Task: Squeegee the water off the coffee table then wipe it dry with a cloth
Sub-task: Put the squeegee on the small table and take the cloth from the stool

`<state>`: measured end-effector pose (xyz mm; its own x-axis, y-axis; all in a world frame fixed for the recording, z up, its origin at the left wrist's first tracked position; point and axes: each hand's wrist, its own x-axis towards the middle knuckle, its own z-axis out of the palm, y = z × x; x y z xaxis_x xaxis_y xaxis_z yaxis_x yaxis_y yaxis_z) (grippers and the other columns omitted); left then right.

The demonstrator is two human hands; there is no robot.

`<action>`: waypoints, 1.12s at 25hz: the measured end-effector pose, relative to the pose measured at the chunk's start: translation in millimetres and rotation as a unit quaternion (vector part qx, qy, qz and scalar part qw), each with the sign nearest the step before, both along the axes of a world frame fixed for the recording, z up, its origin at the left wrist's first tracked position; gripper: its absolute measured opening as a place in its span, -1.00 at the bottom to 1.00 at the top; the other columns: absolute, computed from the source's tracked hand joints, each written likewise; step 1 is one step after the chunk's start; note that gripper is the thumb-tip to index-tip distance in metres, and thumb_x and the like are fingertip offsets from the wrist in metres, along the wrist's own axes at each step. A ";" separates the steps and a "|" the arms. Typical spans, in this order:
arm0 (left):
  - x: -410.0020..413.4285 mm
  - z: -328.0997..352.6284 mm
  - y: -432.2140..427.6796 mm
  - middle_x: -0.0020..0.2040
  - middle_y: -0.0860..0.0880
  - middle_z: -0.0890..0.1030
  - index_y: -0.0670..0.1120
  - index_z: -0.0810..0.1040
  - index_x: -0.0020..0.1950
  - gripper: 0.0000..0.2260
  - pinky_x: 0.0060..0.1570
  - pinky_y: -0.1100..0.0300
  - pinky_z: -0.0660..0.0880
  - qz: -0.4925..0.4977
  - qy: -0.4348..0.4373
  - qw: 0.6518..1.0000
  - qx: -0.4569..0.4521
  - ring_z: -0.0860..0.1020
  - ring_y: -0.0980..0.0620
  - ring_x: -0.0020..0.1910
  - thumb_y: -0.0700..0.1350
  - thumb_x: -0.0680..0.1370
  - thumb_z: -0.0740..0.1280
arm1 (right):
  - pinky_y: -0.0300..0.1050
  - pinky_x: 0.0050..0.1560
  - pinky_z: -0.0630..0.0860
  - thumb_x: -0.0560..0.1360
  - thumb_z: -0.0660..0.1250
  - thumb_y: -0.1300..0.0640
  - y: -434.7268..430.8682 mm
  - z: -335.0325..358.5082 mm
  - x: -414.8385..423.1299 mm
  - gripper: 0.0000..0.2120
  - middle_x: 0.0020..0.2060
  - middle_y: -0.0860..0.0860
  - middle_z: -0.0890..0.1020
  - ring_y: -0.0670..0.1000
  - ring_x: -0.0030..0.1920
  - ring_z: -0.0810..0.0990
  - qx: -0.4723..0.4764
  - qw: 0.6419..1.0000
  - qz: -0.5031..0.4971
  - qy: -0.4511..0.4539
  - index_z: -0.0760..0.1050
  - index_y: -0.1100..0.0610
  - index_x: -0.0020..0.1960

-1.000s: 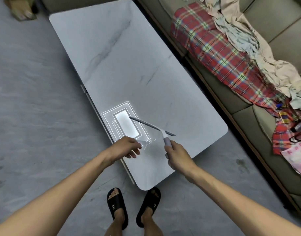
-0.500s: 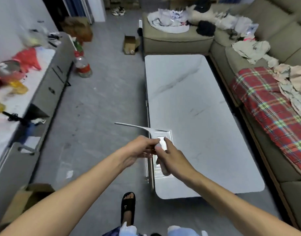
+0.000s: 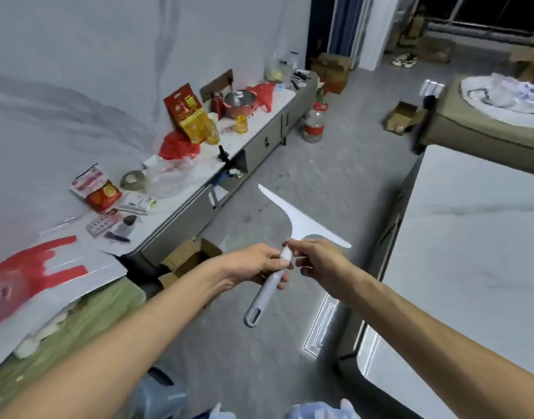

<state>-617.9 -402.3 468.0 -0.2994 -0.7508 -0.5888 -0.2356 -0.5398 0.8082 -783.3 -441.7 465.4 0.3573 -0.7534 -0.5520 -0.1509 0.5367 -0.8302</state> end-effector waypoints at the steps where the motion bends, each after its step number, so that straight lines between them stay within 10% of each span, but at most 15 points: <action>1: 30.5 -0.4 15.8 -0.23 0.00 0.68 -0.13 0.56 0.01 -0.87 -0.11 0.21 0.61 0.023 -0.007 1.000 -0.003 0.67 0.05 -0.25 -0.12 0.61 0.26 | -0.23 -0.40 0.27 0.52 0.37 0.14 7.6 -0.9 34.6 -0.88 -0.36 0.02 0.51 -0.06 -0.40 0.40 0.005 1.000 0.018 -0.010 0.51 0.15 -0.16; 6: 192.3 -17.2 114.6 -0.22 -0.15 0.63 -0.18 0.57 -0.09 -0.90 -0.19 0.15 0.51 0.130 -0.102 0.986 -0.024 0.60 -0.02 -0.27 -0.18 0.48 0.43 | -0.21 -0.42 0.32 0.56 0.32 0.24 69.2 -18.3 211.0 -0.67 -0.48 0.07 0.42 -0.01 -0.43 0.38 0.031 0.998 0.053 -0.018 0.40 0.17 -0.37; 12: 359.2 -68.7 230.1 -0.23 -0.06 0.59 -0.20 0.63 -0.05 -0.80 -0.18 0.20 0.41 0.172 -0.235 0.957 0.002 0.50 0.06 -0.25 -0.25 0.36 0.53 | -0.19 -0.30 0.48 0.55 0.32 0.27 151.0 -77.7 383.4 -0.89 -0.33 0.13 0.51 0.00 -0.34 0.49 0.131 0.989 0.060 0.019 0.50 0.27 -0.14; 28: 558.5 -367.5 352.4 -0.04 -0.08 0.68 -0.05 0.61 0.03 -0.81 -0.05 -0.02 0.58 0.295 -0.420 0.852 0.102 0.63 -0.06 -0.10 -0.24 0.44 0.39 | -0.26 -0.41 0.58 0.54 0.32 0.35 236.0 -381.9 645.0 -0.83 -0.36 0.17 0.54 -0.03 -0.51 0.54 0.307 0.941 0.119 0.082 0.49 0.33 -0.24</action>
<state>-59.4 -49.9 100.5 0.6869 -0.4805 -0.5452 -0.3234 -0.8739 0.3628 -138.3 -205.7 83.5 0.3474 -0.1832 -0.9196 -0.4269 0.8423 -0.3290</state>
